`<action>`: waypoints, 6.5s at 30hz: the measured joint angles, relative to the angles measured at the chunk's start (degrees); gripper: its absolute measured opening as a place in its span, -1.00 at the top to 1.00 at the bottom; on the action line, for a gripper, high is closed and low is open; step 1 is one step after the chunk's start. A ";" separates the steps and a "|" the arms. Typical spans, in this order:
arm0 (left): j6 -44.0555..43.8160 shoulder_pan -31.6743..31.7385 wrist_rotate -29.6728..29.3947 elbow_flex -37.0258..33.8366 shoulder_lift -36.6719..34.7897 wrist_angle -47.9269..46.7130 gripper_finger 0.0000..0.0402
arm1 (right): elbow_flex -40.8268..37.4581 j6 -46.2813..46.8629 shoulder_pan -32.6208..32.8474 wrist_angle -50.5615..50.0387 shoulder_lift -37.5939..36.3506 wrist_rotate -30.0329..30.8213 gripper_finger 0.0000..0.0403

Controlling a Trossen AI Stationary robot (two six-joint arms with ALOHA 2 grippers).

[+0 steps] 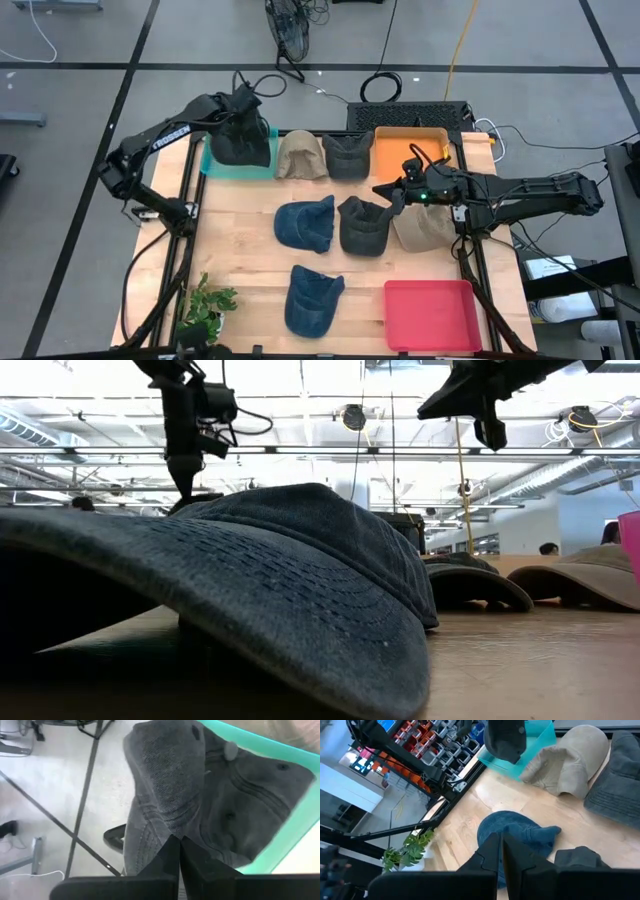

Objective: Pick & Place hat
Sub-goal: Put the bottom left black cap into the green bin, then put the bottom black cap into the green bin

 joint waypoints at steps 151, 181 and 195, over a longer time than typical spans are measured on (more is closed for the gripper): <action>-34.33 -21.17 16.51 -0.15 -20.09 11.40 0.41 | 13.55 -14.18 -20.16 8.63 6.99 -20.47 0.45; -60.71 -32.65 24.51 -22.47 -33.79 50.36 0.41 | -4.51 -16.34 -5.05 -4.36 23.27 -22.66 0.44; -59.93 -36.30 23.99 -22.49 -34.16 40.46 0.41 | -5.05 -17.96 -4.95 0.05 29.06 -22.58 0.06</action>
